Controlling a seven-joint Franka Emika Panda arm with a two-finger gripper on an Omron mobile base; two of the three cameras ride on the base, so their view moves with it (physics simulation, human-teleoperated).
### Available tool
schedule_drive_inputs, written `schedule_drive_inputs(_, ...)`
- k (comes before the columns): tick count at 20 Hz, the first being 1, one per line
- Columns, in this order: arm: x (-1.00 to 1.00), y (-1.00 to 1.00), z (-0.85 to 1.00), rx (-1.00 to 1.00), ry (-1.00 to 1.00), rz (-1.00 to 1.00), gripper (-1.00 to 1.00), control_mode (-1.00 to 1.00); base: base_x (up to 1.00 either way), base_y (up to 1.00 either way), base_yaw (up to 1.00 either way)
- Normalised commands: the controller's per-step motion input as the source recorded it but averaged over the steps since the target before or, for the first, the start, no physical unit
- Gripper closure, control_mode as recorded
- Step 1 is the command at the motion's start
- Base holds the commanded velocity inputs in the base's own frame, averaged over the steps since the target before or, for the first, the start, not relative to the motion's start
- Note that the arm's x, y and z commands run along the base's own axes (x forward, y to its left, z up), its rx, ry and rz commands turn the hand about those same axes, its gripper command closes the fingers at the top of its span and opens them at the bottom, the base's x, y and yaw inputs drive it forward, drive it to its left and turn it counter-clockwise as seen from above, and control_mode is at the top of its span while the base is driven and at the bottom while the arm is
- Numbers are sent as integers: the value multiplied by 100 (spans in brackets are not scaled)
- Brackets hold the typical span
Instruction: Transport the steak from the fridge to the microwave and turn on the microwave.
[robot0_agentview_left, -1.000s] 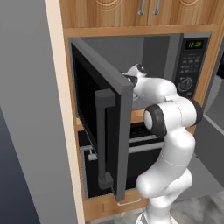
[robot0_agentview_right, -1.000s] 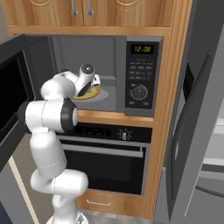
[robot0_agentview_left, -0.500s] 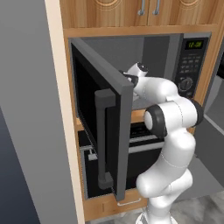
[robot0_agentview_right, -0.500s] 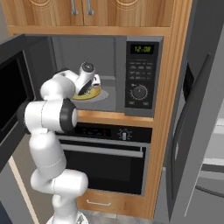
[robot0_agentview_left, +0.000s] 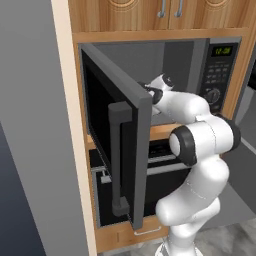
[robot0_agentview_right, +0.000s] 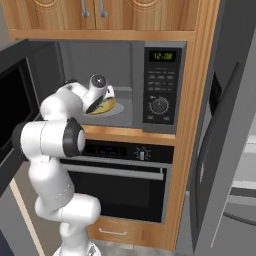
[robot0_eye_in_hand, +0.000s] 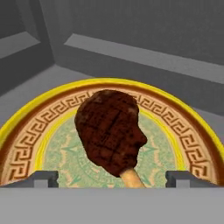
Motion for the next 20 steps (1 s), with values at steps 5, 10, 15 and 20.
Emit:
schedule_drive_inputs(5, -64, -19, 14, 3, -12, -3, -100, -100, 0, 0, 0)
schedule_drive_inputs(10, -63, -12, 32, 7, -2, -8, -100, -100, 0, 0, 0)
schedule_drive_inputs(15, -68, -6, 39, 4, -7, 0, -100, -100, 0, 0, 0)
schedule_drive_inputs(20, -63, -5, 46, 1, -4, 0, -100, -100, 0, 0, 0)
